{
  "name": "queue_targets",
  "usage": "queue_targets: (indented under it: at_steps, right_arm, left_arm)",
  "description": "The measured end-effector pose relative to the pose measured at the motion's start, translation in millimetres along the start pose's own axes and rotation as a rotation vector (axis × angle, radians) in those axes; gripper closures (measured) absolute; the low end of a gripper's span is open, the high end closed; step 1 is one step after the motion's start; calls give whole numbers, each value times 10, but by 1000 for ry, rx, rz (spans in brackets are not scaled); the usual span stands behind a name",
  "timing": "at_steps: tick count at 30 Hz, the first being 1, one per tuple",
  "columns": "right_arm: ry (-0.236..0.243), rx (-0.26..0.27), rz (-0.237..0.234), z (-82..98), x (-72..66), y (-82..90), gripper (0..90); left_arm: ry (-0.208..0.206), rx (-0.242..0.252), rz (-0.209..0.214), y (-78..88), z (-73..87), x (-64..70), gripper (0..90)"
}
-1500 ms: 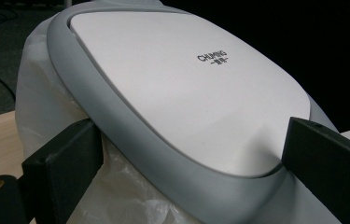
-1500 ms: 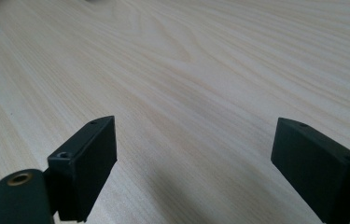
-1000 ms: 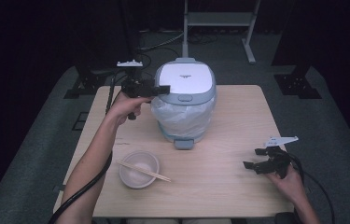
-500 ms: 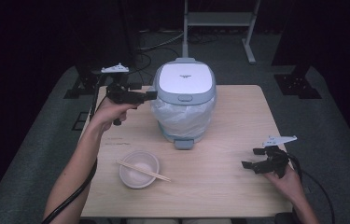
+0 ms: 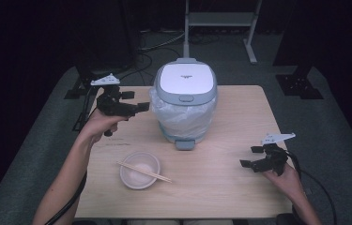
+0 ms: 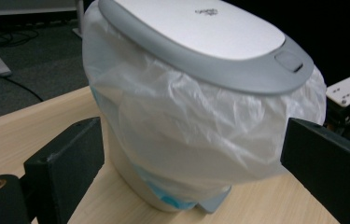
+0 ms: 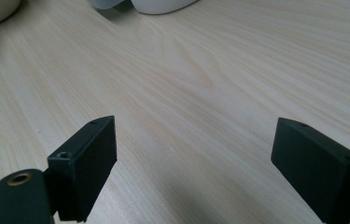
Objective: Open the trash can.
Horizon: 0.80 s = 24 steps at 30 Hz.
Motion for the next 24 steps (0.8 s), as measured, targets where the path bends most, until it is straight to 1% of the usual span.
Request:
queue_targets:
  at_steps: [1, 6, 9, 11, 13, 18, 20, 24]
  right_arm:
    - [8, 0, -1, -10, -2, -3, 129]
    - [10, 11, -8, -74, -27, -23, 129]
    - [18, 15, -17, -118, -43, -48, 133]
    - [25, 13, -23, -153, -63, -75, 134]
    - [29, 10, -29, -182, -81, -94, 134]
    - [44, 13, -45, -253, -123, -148, 134]
    - [40, 13, -54, -277, -137, -166, 135]
    - [49, 8, -63, -323, -166, -211, 137]
  left_arm:
    - [-1, -4, -3, 18, 20, -5, 54]
    - [-1, -12, -10, 92, 123, -41, 54]
    - [9, -13, -13, 114, 194, -60, 54]
    - [6, -18, -13, 127, 238, -74, 54]
    - [15, -19, -14, 144, 277, -78, 54]
    - [4, -24, -18, 196, 363, -89, 54]
    - [1, -28, -20, 220, 396, -88, 54]
    - [-6, -25, -24, 261, 457, -83, 54]
Point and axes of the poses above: each handheld gripper's, and its own axes: y roughly backward along the jaws, z roughly out of its underside, x roughly to its right, the point moved 1 cm from there along -y, roughly forward along the jaws, and after that the axes turned 13 degrees about x, right-handed, at the moved point
